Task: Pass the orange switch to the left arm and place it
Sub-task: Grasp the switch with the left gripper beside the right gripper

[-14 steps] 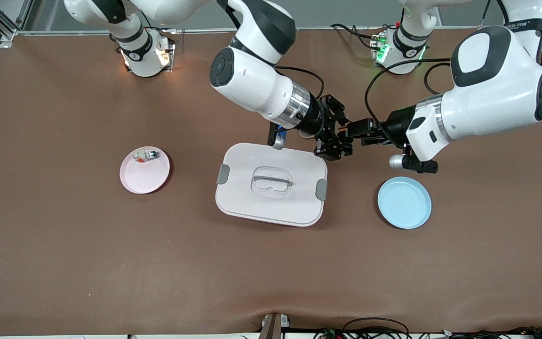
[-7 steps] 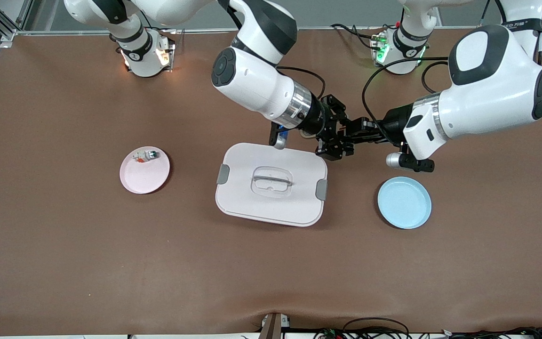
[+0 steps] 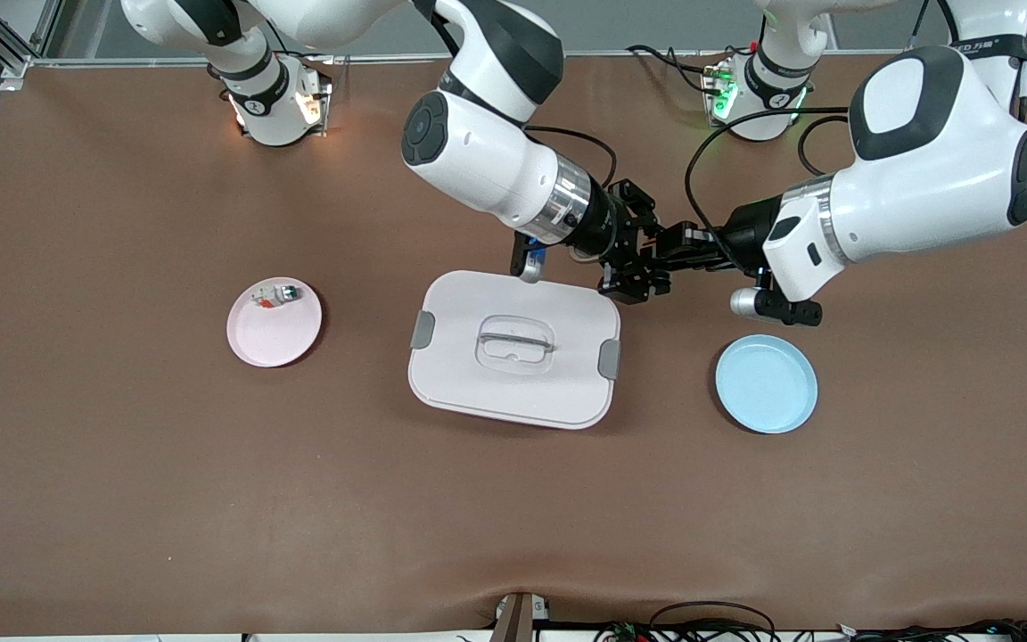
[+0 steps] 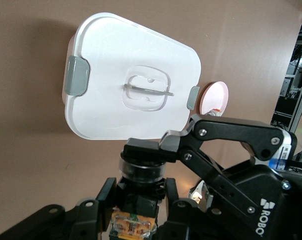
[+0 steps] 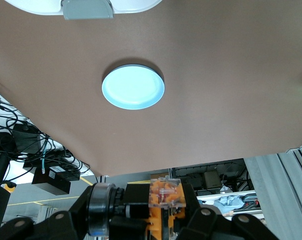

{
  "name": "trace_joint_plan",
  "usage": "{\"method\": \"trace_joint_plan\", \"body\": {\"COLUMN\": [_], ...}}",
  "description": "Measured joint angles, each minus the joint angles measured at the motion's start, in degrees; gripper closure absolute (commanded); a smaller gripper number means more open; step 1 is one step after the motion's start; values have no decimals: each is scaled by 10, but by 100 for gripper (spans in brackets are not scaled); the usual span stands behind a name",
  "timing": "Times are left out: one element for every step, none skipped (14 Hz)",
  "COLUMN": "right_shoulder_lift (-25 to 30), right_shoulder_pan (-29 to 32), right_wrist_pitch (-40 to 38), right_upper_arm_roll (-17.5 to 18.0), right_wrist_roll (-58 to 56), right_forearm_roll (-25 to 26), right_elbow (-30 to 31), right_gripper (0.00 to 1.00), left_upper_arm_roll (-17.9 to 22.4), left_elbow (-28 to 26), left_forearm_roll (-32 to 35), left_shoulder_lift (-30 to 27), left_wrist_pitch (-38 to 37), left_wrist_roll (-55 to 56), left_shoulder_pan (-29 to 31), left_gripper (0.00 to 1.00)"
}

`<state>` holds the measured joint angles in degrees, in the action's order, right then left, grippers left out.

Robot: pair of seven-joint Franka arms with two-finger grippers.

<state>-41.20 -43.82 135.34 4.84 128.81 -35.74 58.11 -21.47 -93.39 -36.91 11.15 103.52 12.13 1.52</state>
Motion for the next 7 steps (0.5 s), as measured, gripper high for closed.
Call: {"method": "trace_joint_plan", "body": {"right_shoulder_lift": [0,0,0,0,0,0,0], "right_shoulder_pan": [0,0,0,0,0,0,0], "right_wrist_pitch": [0,3,6,7,7,7,6], "right_upper_arm_roll": [0,0,-2,-3,-4,-4,-4], "right_wrist_roll": [0,0,1,1,1,1,1], "right_forearm_roll": [0,0,0,0,0,0,0], "right_elbow": [0,-1,-5,-9,-11,-12,-12], "right_gripper": [0,0,0,0,0,0,0], "left_upper_arm_roll": [0,0,0,0,1,1,1], "left_elbow": [0,-1,-4,-6,-6,-6,-6], "left_forearm_roll": [0,2,4,6,8,12,21], "left_shoulder_lift": [0,0,0,1,1,1,1], "left_wrist_pitch": [0,-1,-1,-2,-2,-3,-5], "left_wrist_roll": [0,1,1,1,1,1,1], "left_shoulder_pan": [0,0,0,0,0,1,1], "left_gripper": [100,100,100,100,100,100,100]}}
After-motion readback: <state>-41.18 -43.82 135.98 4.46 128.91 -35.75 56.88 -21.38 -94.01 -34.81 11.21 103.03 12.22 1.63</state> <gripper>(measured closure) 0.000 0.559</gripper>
